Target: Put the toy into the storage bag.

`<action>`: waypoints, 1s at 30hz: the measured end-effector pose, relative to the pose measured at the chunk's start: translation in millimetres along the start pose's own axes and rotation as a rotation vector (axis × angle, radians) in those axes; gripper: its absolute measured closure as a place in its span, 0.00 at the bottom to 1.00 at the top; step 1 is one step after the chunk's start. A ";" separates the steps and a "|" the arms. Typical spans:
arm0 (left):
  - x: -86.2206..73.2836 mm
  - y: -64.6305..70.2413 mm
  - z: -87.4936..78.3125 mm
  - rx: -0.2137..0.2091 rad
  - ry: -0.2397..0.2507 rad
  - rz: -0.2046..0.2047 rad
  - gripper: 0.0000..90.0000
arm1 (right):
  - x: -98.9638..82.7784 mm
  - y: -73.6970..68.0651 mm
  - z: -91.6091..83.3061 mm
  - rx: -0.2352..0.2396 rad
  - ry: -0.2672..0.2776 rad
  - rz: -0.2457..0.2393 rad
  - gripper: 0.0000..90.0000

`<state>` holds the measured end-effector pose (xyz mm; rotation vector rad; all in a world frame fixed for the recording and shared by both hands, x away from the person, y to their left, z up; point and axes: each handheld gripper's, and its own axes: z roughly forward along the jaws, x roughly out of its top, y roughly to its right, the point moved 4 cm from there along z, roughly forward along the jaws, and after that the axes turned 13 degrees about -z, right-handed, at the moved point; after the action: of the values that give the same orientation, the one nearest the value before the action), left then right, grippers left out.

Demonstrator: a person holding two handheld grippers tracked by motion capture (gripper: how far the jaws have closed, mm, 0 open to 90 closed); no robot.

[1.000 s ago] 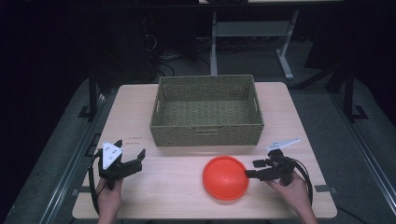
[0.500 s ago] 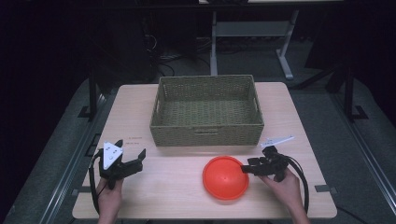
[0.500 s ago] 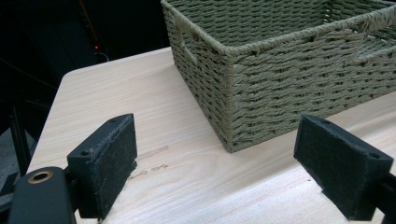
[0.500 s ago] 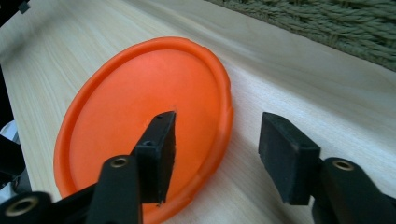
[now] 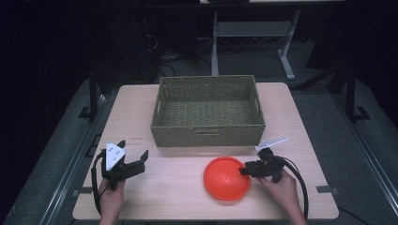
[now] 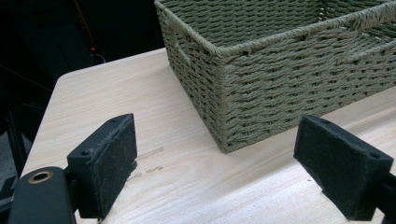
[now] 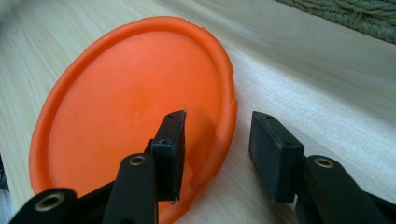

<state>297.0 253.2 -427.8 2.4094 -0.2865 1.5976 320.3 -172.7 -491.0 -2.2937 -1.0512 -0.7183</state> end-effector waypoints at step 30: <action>0.8 0.0 -1.6 0.006 0.010 0.007 0.14 | 4.8 -3.2 -10.6 0.050 0.081 0.021 0.89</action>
<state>296.0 253.7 -426.4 2.4069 -0.2888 1.6143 317.8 -175.1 -479.4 -2.2108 -0.9953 -0.7611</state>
